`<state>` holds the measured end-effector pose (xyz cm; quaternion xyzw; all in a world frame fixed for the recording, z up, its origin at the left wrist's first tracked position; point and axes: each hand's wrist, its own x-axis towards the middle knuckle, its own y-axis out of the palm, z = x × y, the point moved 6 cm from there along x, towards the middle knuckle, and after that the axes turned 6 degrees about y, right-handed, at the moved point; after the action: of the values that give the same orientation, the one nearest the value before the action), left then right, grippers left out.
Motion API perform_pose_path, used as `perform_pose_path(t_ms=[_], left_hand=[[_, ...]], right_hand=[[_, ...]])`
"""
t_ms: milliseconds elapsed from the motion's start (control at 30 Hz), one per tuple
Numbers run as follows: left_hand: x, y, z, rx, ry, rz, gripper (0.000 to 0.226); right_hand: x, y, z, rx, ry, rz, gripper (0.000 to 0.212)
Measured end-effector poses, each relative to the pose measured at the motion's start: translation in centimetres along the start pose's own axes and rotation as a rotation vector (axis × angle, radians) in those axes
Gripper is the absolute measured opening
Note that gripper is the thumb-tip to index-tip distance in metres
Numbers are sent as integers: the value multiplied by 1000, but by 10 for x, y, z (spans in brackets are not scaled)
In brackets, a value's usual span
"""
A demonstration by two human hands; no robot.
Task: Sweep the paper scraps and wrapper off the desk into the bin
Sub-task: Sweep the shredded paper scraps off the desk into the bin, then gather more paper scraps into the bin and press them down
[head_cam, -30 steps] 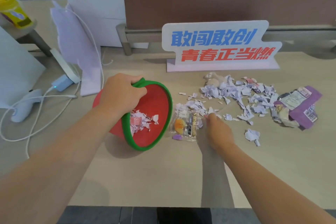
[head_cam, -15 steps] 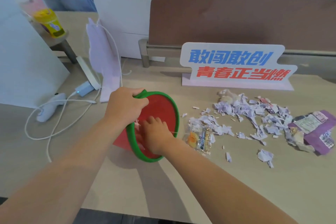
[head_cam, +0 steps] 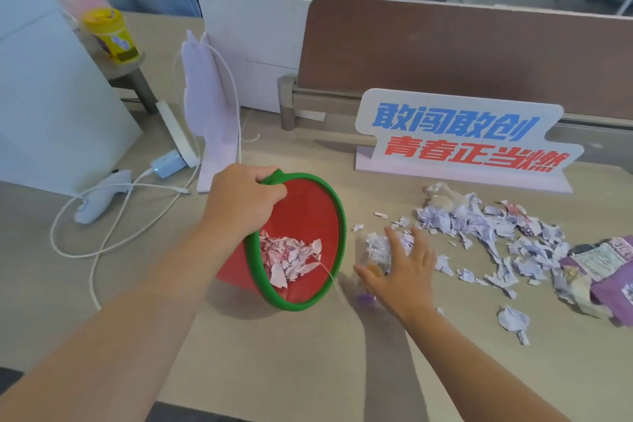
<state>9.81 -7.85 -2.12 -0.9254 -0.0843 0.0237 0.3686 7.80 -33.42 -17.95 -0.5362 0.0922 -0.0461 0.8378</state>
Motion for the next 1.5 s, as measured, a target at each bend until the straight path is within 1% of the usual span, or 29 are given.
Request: perform_pose_path(t_ms=[33, 67, 133, 200, 267, 367, 400, 433, 467, 500, 533, 600, 700, 767, 800, 867, 900, 933, 967, 1000, 1067, 1133, 1200, 1233, 1300, 1367, 1400, 1467, 1500], left_hand=[[1, 1, 1, 5, -3, 4, 15], [2, 3, 3, 14, -4, 10, 14], [5, 5, 4, 29, 5, 15, 15], [8, 5, 6, 35, 4, 7, 16], [10, 5, 7, 47, -4, -2, 16], [8, 7, 4, 44, 0, -6, 18], [6, 8, 3, 34, 4, -4, 18], [5, 9, 2, 22, 4, -1, 18], [5, 9, 1, 11, 2, 1, 18], [6, 9, 1, 9, 0, 5, 18], [6, 10, 1, 15, -2, 15, 17], [8, 11, 1, 24, -6, 25, 17], [12, 14, 3, 32, -27, 31, 18], [13, 15, 3, 43, -37, 40, 18], [13, 15, 3, 41, -38, 39, 17], [13, 14, 3, 28, -50, 38, 15], [13, 13, 2, 18, -56, 39, 17], [12, 13, 2, 9, -59, 35, 25], [11, 12, 1, 6, -62, 33, 32], [10, 11, 0, 8, -58, 27, 36], [8, 11, -1, 12, -49, 20, 30], [8, 12, -3, -2, -47, 24, 25], [7, 12, -2, -8, -50, 24, 36], [8, 11, -1, -4, -48, 22, 38], [9, 10, 1, -18, -45, 23, 31], [11, 8, 1, -22, -35, 23, 23], [12, 7, 1, -18, -35, 19, 22], [15, 6, 1, 2, -32, 11, 20], [16, 6, 0, 13, -30, 9, 19]], right_hand=[[8, 13, -6, -112, 9, 87, 91], [16, 23, -9, -175, 8, 135, 98], [31, 36, -13, -207, 7, 160, 98], [40, 43, -16, -203, -2, 110, 80], [43, 42, -18, -196, -13, -11, 58], [48, 38, -18, -133, -26, -74, 43], [50, 38, -17, -169, -68, -92, 41], [53, 41, -20, -237, -126, -94, 39], [58, 46, -20, -344, -203, -51, 34], [61, 51, -19, -422, -259, 16, 33], [63, 54, -19, -438, -268, 98, 36], [70, 49, -18, -350, -152, 170, 32], [72, 26, -11, -177, 28, 192, 25], [67, 0, 4, 49, 83, 119, 17], [61, -15, 17, 163, 69, 71, 13], [40, -42, 52, 330, -34, -3, 11], [27, -51, 73, 382, -110, 1, 14], [13, -55, 94, 400, -190, 34, 21], [2, -52, 113, 364, -264, 77, 27], [-5, -43, 131, 296, -330, 116, 28], [-11, -19, 162, 158, -426, 195, 24], [-10, 13, 183, 19, -454, 316, 33], [-7, 38, 194, -106, -435, 440, 47], [-6, 45, 198, -116, -420, 489, 52], [-6, 47, 205, -73, -437, 542, 57], [-6, 36, 209, -34, -535, 527, 54], [-7, 25, 210, 17, -611, 481, 49], [-10, -1, 209, 173, -733, 365, 35], [-8, -13, 203, 275, -721, 317, 28]])
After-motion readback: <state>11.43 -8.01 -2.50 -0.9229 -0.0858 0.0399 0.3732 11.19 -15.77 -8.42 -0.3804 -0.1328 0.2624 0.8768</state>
